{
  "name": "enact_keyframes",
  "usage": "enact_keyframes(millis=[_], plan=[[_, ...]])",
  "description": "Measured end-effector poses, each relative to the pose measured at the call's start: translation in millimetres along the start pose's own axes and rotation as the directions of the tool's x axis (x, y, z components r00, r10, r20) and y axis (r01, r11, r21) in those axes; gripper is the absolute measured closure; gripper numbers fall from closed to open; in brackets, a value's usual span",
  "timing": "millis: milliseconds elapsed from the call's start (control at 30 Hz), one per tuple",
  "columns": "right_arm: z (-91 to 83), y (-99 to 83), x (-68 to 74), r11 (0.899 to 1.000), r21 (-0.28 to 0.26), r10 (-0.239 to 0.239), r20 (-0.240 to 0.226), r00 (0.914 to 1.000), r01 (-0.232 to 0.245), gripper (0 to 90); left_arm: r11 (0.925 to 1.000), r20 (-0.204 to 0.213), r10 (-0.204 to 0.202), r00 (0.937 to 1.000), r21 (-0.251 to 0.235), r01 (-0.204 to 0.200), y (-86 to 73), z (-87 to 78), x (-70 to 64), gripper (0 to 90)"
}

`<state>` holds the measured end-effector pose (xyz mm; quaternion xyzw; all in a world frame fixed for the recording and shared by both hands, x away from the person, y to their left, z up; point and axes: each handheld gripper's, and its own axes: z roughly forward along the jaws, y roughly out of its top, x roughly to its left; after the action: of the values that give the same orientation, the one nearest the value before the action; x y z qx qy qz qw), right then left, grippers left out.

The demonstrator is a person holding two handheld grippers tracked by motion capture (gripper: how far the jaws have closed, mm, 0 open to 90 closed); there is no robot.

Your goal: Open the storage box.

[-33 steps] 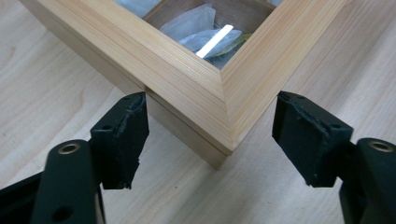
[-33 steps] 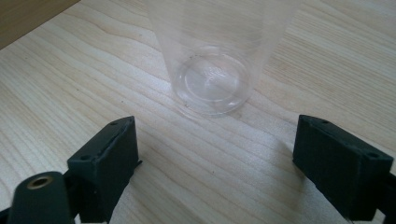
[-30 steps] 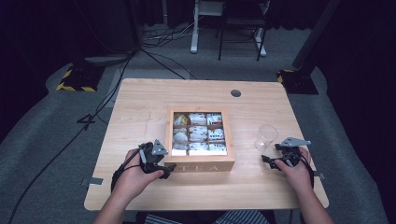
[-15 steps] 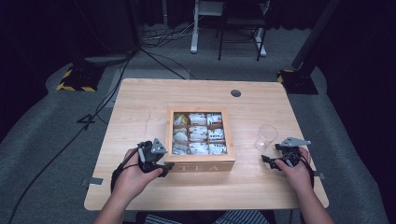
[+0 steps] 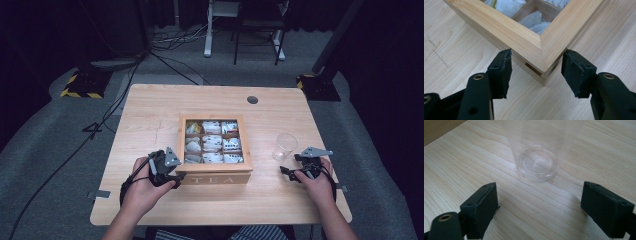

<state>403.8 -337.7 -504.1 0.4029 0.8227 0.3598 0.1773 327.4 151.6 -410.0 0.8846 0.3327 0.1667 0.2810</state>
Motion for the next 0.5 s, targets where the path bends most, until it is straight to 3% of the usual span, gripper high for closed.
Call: enact_keyframes(millis=[200, 500], plan=[[0.0, 0.0, 0.0, 1.0, 0.0, 0.0, 0.0, 1.0, 0.0, 14.2, 0.9998, -0.01, 0.004, 0.9999, -0.019, -0.005, 1.0, -3.1, 0.2, 41.9], [0.0, 0.0, 0.0, 1.0, 0.0, 0.0, 0.0, 1.0, 0.0, 14.2, 0.9947, -0.026, -0.008, 0.9996, -0.102, 0.006, 2.1, -9.7, 2.8, 40.2]])
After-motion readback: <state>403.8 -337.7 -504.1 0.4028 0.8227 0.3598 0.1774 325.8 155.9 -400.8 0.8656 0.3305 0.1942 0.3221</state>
